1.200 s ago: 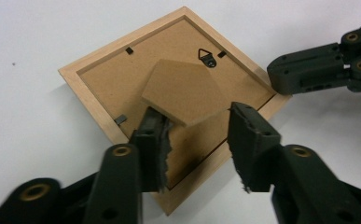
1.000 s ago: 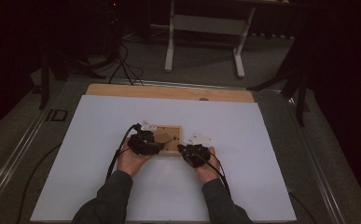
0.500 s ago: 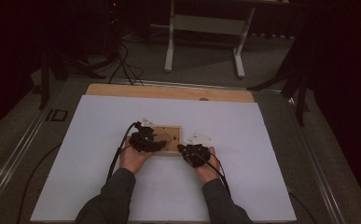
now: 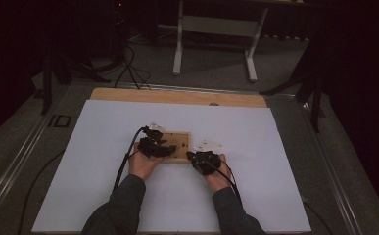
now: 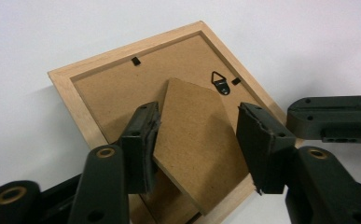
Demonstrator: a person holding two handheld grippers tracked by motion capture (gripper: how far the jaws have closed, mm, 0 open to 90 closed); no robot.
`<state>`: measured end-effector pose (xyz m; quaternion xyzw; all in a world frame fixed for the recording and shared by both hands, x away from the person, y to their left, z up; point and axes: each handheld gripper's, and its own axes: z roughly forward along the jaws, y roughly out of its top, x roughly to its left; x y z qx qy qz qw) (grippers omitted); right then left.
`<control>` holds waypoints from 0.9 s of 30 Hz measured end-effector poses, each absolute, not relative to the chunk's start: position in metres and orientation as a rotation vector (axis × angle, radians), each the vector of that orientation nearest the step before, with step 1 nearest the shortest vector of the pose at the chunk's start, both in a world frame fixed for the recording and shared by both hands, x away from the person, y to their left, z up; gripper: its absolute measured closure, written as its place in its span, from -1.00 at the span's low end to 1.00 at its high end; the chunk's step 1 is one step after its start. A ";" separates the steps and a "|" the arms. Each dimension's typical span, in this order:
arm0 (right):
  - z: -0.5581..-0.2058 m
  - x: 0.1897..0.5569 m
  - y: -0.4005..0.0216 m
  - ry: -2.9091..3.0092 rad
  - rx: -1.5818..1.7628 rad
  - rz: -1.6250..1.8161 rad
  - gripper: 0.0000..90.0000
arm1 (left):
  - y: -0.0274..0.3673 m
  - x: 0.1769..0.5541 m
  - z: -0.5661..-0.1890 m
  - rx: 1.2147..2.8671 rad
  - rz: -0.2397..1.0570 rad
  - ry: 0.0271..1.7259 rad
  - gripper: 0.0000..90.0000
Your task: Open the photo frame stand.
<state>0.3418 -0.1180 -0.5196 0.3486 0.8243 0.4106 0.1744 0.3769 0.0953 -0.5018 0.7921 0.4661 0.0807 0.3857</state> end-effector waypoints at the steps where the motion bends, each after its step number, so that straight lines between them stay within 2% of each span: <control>1: -0.520 0.342 -0.118 2.337 0.989 1.164 0.99 | 0.095 0.377 -0.502 2.020 0.206 1.186 0.13; 17: -0.520 0.342 -0.118 2.339 0.985 1.164 0.99 | 0.091 0.376 -0.499 2.060 0.254 1.176 0.16; 27: -0.518 0.343 -0.119 2.338 0.994 1.147 0.92 | 0.088 0.373 -0.499 2.064 0.295 1.160 0.16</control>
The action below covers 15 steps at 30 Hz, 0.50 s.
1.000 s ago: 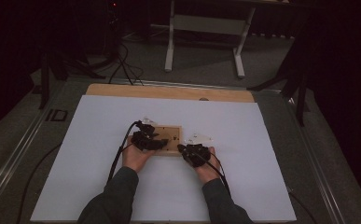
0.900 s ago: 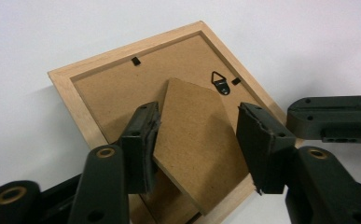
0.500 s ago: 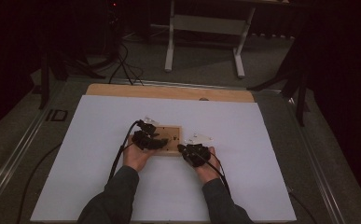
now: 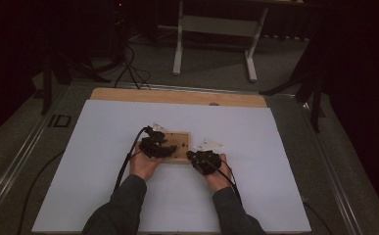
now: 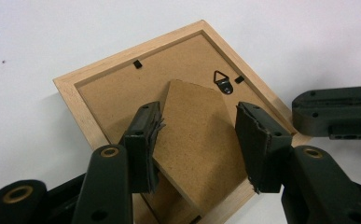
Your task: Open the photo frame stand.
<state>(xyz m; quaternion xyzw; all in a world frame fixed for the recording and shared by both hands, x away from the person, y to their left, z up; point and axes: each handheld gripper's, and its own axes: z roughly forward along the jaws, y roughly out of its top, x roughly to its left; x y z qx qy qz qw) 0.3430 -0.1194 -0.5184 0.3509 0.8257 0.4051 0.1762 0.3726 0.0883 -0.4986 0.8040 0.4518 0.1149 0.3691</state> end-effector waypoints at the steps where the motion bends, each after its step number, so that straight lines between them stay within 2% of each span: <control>1: -0.518 0.343 -0.120 2.338 0.997 1.146 0.92 | 0.088 0.372 -0.498 2.066 0.298 1.157 0.16; 15: -0.508 0.345 -0.131 2.320 1.037 1.160 0.79 | 0.082 0.363 -0.494 2.087 0.403 1.097 0.16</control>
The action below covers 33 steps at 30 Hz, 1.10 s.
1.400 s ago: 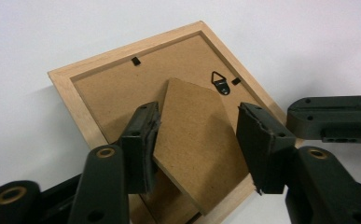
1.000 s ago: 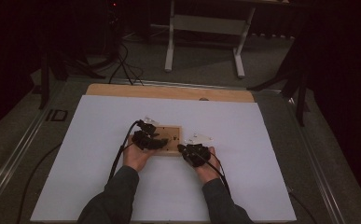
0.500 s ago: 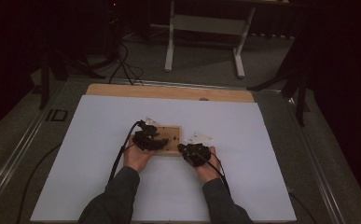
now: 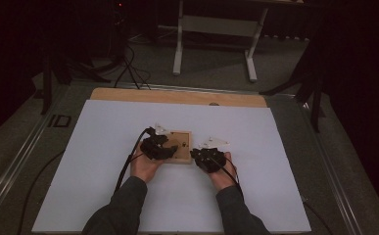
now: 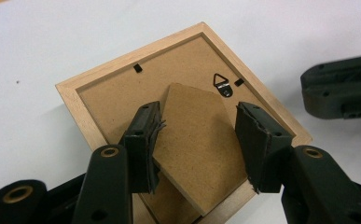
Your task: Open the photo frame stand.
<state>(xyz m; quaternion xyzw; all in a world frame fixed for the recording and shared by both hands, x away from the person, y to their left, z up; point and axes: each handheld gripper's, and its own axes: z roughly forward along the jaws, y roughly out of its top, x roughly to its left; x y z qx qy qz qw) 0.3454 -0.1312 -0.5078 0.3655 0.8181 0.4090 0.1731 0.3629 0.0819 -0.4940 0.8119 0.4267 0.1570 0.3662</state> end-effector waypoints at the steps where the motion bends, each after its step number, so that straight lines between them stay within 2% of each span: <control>1: -0.507 0.346 -0.132 2.317 1.036 1.164 0.78 | 0.081 0.362 -0.494 2.085 0.410 1.092 0.16; 18: -0.481 0.353 -0.135 2.283 1.025 1.190 0.70 | 0.078 0.351 -0.492 2.080 0.497 1.055 0.16; 33: -0.475 0.364 -0.136 2.265 1.056 1.200 0.64 | 0.075 0.342 -0.493 2.073 0.565 1.022 0.16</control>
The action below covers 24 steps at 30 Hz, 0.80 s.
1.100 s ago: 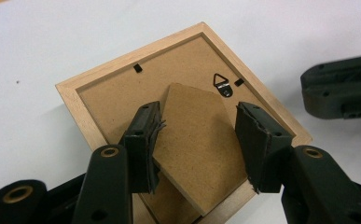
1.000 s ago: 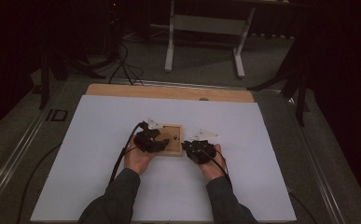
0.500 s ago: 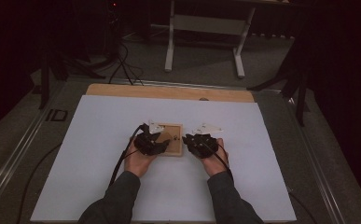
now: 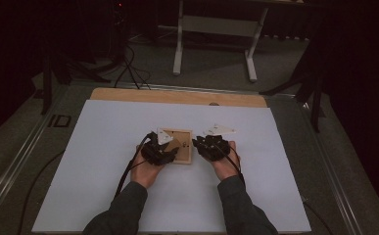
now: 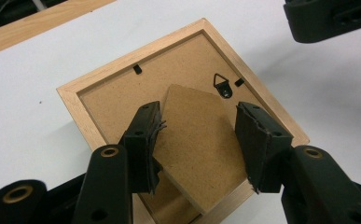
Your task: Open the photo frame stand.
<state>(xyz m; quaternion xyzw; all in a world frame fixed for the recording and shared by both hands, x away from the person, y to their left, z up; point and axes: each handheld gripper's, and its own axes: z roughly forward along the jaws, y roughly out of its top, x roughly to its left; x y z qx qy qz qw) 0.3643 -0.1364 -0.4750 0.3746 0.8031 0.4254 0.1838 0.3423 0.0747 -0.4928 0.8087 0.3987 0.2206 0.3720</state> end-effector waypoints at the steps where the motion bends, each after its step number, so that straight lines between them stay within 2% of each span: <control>1: -0.475 0.365 -0.136 2.263 1.061 1.200 0.63 | 0.075 0.341 -0.493 2.072 0.570 1.021 0.16; 18: -0.478 0.378 -0.135 2.281 1.105 1.177 0.52 | 0.072 0.326 -0.496 2.068 0.680 0.948 0.16; 24: -0.482 0.382 -0.130 2.331 1.098 1.210 0.34 | 0.072 0.319 -0.499 2.062 0.724 0.920 0.16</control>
